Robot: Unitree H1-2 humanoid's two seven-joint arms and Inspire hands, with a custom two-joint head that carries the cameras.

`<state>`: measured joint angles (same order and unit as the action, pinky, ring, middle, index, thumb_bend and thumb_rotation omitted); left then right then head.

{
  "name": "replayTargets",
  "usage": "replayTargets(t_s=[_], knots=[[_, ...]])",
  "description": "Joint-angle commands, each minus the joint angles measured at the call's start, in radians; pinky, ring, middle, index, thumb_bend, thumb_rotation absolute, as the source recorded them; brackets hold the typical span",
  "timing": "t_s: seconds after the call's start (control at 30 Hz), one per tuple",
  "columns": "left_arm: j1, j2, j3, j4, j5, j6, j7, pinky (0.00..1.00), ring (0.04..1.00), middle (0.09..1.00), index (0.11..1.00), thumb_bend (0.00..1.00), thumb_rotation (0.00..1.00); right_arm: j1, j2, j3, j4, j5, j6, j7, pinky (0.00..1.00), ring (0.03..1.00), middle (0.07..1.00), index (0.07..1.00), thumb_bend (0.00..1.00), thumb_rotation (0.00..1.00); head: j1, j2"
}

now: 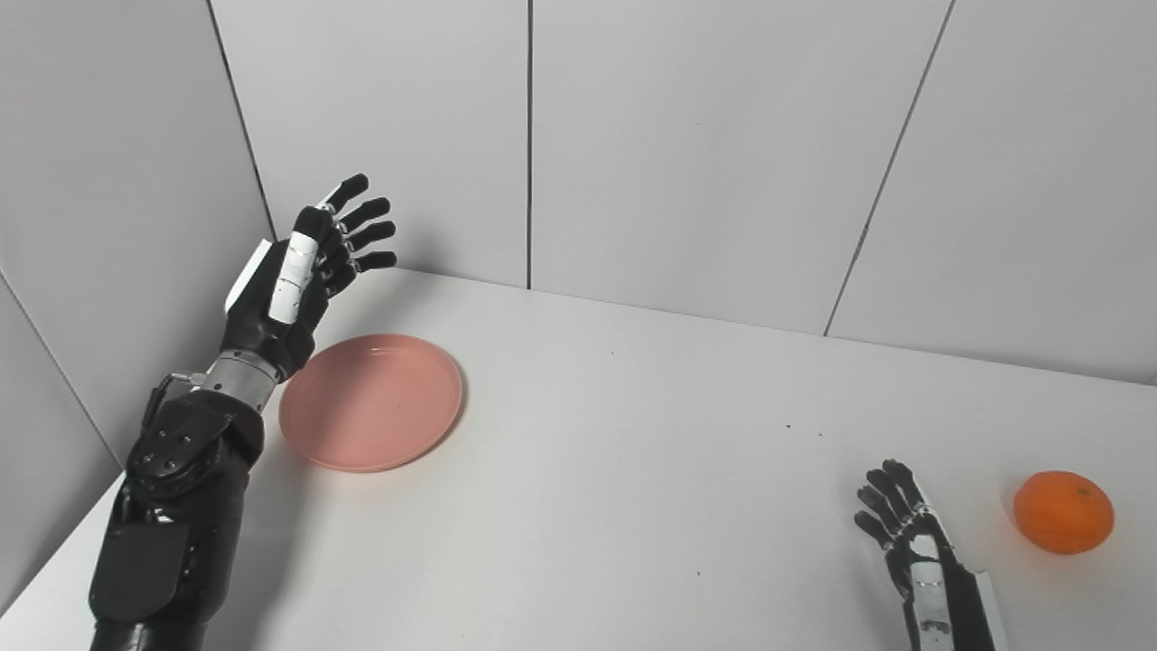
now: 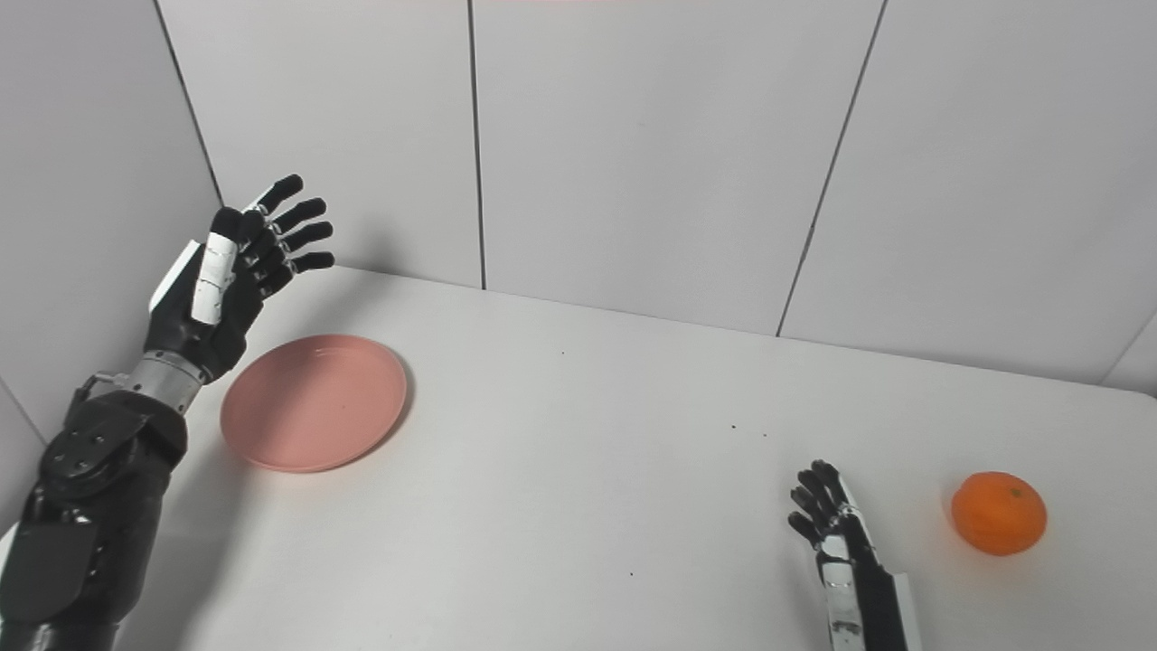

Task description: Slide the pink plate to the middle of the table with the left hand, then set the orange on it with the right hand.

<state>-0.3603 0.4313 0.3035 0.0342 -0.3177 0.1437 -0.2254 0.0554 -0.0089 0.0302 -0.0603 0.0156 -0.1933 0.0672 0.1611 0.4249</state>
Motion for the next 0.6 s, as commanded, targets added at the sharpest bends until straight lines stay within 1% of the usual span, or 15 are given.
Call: replayTargets(t_s=[0.0,0.1,0.13,0.23,0.3,0.37,0.5,0.57], knots=[[-0.053,0.05,0.021,0.006,-0.001,-0.033,0.003,0.78,0.867,0.877,0.937,0.96,0.92,0.063,0.018,0.014,0.114,0.013,-0.031,0.005,0.86,0.876,0.889,0.903,0.8,1.0,0.001,0.001],[-0.063,0.066,0.03,0.033,0.001,-0.032,0.007,0.75,0.868,0.89,0.946,0.96,0.92,0.065,0.017,0.013,0.11,0.015,-0.031,0.006,0.84,0.869,0.885,0.9,0.8,1.0,0.003,0.004],[-0.066,0.071,0.032,0.042,0.002,-0.033,0.008,0.76,0.867,0.891,0.93,0.95,0.93,0.065,0.016,0.013,0.109,0.016,-0.03,0.007,0.84,0.866,0.883,0.9,0.8,1.0,0.003,0.004],[-0.079,0.083,0.044,0.08,-0.011,-0.037,0.002,0.77,0.86,0.885,0.918,0.94,0.93,0.067,0.014,0.011,0.106,0.017,-0.027,0.009,0.83,0.86,0.879,0.896,0.8,1.0,0.005,0.005],[-0.088,0.086,0.056,0.119,-0.028,-0.05,-0.008,0.78,0.871,0.892,0.946,0.93,0.92,0.068,0.013,0.01,0.105,0.016,-0.023,0.01,0.84,0.865,0.881,0.897,0.81,1.0,0.005,0.006],[-0.097,0.088,0.062,0.174,-0.033,-0.075,-0.016,0.78,0.878,0.902,0.965,0.93,0.92,0.066,0.012,0.01,0.109,0.013,-0.029,0.01,0.84,0.862,0.879,0.896,0.81,1.0,0.005,0.006],[-0.111,0.091,0.073,0.281,-0.048,-0.125,-0.036,0.81,0.885,0.903,0.954,0.95,0.89,0.067,0.013,0.011,0.108,0.016,-0.028,0.011,0.84,0.862,0.878,0.896,0.81,1.0,0.003,0.008],[-0.116,0.09,0.077,0.351,-0.054,-0.171,-0.052,0.79,0.876,0.895,0.947,0.96,0.87,0.068,0.013,0.01,0.105,0.019,-0.022,0.013,0.83,0.855,0.875,0.894,0.83,1.0,0.003,0.008]])
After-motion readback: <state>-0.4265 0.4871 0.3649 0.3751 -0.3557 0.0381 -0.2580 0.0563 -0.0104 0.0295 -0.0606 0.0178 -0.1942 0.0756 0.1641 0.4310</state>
